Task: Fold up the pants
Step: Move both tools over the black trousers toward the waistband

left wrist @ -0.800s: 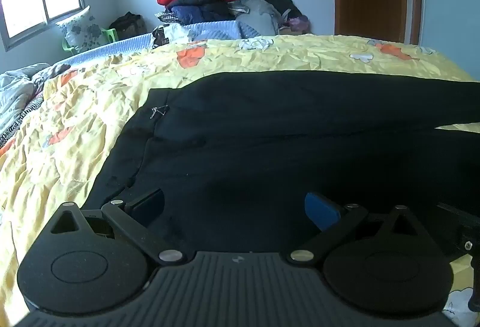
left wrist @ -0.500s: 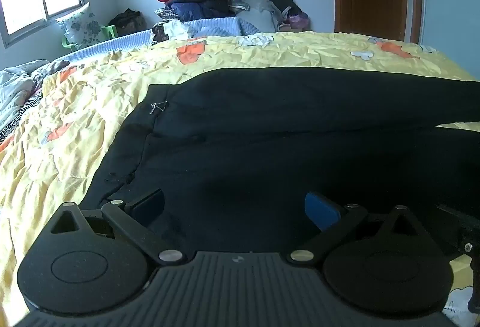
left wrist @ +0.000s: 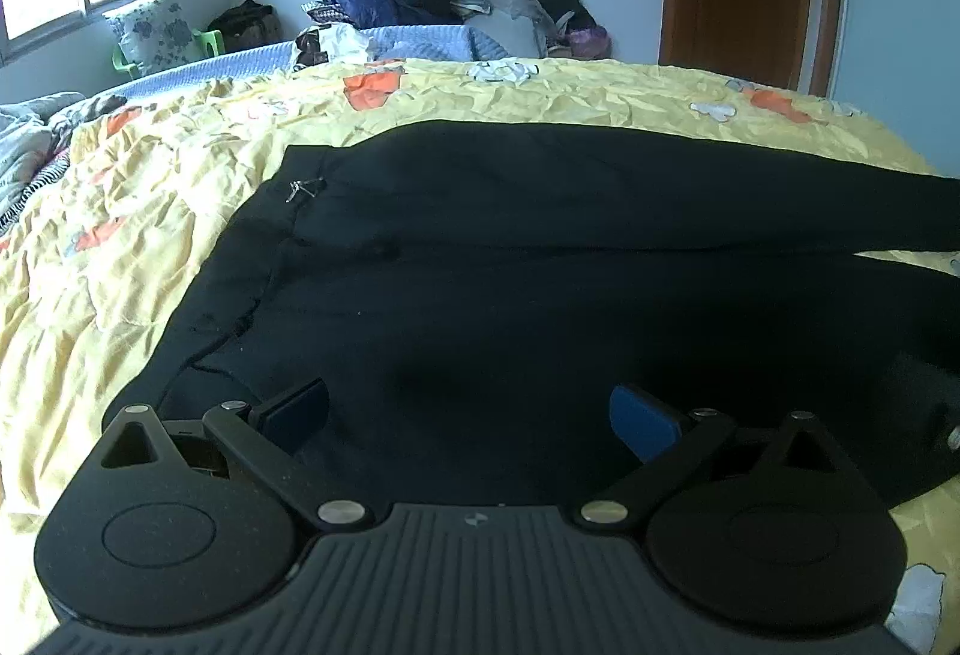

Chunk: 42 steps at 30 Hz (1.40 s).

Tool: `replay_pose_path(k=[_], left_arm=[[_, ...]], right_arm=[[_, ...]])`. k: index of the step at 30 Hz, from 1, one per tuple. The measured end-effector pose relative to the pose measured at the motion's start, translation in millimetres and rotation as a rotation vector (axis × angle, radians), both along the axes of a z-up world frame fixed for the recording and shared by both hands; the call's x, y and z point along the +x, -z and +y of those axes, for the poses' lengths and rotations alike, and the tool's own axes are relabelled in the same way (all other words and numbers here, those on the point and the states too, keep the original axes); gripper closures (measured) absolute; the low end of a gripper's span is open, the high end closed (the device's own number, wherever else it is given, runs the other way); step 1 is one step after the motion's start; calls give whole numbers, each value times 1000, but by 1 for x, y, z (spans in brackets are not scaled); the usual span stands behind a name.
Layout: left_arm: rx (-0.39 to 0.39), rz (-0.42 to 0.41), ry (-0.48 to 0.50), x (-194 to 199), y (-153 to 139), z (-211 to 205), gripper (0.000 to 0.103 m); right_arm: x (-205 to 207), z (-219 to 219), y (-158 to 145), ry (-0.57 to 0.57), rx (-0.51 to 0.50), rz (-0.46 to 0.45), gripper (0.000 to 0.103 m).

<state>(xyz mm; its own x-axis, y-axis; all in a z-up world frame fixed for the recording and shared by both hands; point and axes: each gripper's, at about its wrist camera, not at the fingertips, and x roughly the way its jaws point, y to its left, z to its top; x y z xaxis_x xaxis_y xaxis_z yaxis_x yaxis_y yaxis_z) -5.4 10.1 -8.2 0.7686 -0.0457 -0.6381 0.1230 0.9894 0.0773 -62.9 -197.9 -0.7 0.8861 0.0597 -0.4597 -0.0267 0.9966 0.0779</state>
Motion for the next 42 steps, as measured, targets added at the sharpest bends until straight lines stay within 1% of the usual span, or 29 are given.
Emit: replay_pose_path(k=[3, 7, 9, 14, 19, 24, 30, 35, 39, 42], left_arm=[[5, -20, -24, -2, -1, 2, 2], [-12, -6, -18, -2, -3, 2, 3], [-25, -11, -3, -3, -5, 2, 2], [-10, -24, 17, -8, -5, -4, 2], [-7, -18, 44, -11, -3, -7, 2], [0, -19, 48, -13, -1, -7, 2], [-15, -25, 50, -14, -4, -3, 1], [-21, -23, 52, -14, -4, -3, 1], [-8, -29, 50, -15, -5, -4, 1], [-16, -30, 53, -15, -5, -3, 1]], right_arm=[[-3, -5, -4, 30, 19, -27, 0], [2, -15, 2, 32, 82, 15, 0], [2, -15, 4, 22, 97, 24, 0], [-1, -9, 4, -18, 102, 13, 0], [0, -7, 6, -19, 99, 23, 0], [2, -5, 6, -24, 88, 19, 0], [1, 0, 5, -53, 73, 7, 0], [2, 0, 6, -60, 76, 8, 0], [3, 1, 6, -70, 87, 13, 0], [5, 2, 7, -79, 94, 24, 0]])
